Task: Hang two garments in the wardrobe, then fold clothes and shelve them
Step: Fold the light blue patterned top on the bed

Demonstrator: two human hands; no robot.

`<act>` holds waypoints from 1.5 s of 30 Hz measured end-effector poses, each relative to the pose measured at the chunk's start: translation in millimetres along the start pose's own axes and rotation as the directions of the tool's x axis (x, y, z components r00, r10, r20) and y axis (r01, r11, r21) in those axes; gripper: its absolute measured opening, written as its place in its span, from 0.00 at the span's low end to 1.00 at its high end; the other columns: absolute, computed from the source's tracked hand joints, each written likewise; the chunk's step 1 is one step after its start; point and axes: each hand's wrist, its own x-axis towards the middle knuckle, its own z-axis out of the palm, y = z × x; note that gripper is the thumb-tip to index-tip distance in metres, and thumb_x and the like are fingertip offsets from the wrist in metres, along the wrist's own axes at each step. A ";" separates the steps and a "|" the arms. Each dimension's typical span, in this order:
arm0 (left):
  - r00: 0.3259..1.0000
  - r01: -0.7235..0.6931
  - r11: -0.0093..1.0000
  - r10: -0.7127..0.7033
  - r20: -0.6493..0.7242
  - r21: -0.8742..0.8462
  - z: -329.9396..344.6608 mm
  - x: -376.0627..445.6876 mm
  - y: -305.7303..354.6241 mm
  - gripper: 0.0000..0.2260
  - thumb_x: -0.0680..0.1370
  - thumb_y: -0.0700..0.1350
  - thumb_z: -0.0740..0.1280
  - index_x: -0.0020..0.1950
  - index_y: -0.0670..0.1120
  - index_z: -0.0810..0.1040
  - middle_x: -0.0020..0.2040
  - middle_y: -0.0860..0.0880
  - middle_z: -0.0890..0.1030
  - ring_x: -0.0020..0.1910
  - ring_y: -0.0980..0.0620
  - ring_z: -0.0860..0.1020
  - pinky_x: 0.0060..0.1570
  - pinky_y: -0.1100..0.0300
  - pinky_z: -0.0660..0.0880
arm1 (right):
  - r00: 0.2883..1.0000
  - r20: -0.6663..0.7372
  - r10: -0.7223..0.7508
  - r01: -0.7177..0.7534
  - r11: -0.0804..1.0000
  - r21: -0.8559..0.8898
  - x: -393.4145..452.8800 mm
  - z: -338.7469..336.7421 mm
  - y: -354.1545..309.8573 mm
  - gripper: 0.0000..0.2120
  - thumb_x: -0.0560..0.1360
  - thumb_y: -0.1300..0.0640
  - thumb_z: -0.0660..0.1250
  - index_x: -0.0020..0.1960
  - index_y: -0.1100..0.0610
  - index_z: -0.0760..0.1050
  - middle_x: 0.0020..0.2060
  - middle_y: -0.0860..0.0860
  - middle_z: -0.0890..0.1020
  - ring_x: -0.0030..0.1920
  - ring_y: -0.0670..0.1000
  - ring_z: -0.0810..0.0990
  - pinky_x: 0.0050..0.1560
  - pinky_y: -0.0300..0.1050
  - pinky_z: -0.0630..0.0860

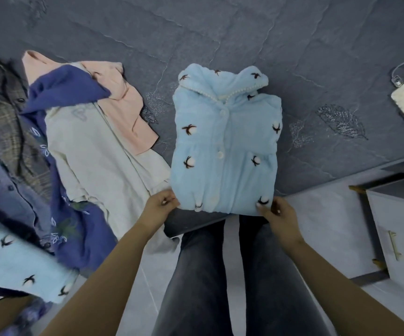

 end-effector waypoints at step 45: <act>0.754 -0.522 0.295 0.598 0.271 0.800 84.9 77.3 61.3 0.23 0.82 0.60 0.50 0.78 0.60 0.56 0.80 0.52 0.48 0.79 0.52 0.44 0.73 0.42 0.37 | 0.974 -0.210 0.081 -0.025 0.966 0.257 102.9 11.2 -84.6 0.10 0.76 0.60 0.70 0.51 0.56 0.69 0.46 0.50 0.77 0.48 0.49 0.77 0.53 0.43 0.78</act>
